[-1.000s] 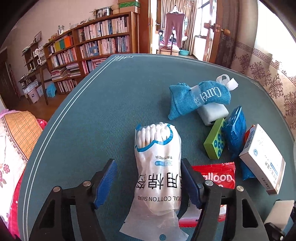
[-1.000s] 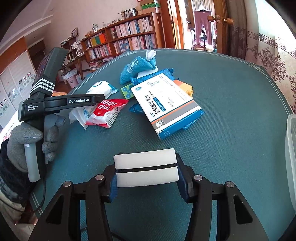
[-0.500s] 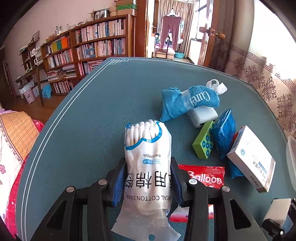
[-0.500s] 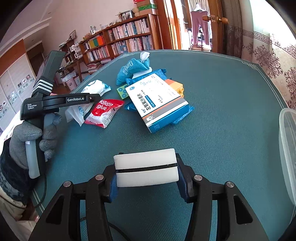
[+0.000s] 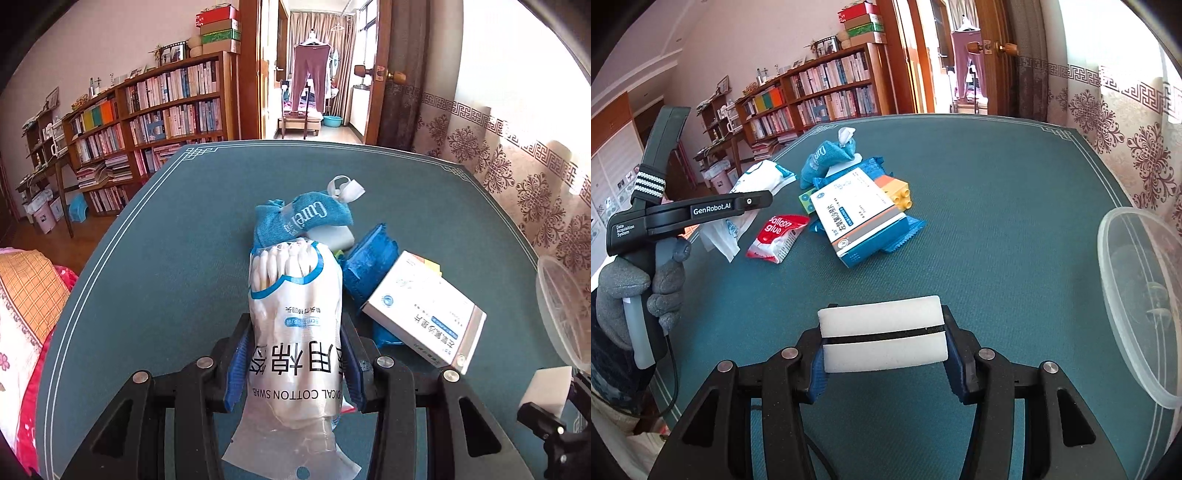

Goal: Organize objects
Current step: 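Carry the sponge to the clear bowl and release it with the right gripper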

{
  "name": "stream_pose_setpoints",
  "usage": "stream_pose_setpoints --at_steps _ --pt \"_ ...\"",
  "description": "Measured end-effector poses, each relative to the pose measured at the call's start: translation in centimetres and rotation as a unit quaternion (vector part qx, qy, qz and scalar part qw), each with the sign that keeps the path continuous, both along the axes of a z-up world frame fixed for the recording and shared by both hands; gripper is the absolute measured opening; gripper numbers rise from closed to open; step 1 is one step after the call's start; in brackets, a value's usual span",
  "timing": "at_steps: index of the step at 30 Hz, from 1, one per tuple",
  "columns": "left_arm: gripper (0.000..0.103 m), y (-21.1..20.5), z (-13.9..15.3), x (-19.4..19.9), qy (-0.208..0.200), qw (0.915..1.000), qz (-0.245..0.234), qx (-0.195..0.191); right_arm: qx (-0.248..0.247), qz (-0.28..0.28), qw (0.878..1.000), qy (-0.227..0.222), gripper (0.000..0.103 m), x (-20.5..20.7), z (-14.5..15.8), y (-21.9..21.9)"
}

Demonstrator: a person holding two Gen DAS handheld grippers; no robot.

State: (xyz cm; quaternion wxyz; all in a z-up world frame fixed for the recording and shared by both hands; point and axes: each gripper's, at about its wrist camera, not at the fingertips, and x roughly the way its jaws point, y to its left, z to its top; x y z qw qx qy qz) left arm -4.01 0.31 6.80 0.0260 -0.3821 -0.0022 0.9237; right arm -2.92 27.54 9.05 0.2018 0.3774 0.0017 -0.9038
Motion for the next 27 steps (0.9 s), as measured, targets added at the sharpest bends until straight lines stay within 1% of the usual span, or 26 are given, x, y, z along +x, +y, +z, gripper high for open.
stream_pose_setpoints --at_steps 4,9,12,19,22,27 --pt "0.046 2.1 0.4 0.4 0.003 0.9998 -0.021 -0.004 -0.003 -0.034 0.999 0.013 0.052 0.2 0.9 3.0" --pt "0.047 4.9 0.4 0.8 0.003 0.9988 -0.048 -0.009 0.000 -0.095 0.995 0.028 0.052 0.4 1.8 7.5" --pt "0.046 6.8 0.5 0.9 0.003 0.9978 -0.065 -0.014 0.000 -0.137 0.990 0.033 0.052 0.7 2.0 10.6" --pt "0.047 11.1 0.7 1.4 0.005 0.9943 -0.104 -0.024 0.007 -0.226 0.973 0.046 0.052 0.9 1.8 17.2" --pt "0.047 13.0 0.8 1.6 0.006 0.9925 -0.119 -0.028 0.014 -0.249 0.967 0.043 0.052 0.2 1.1 18.9" --pt "0.047 15.7 0.8 1.6 0.003 0.9889 -0.145 -0.032 0.015 -0.261 0.964 0.039 0.053 -0.5 -0.2 20.1"
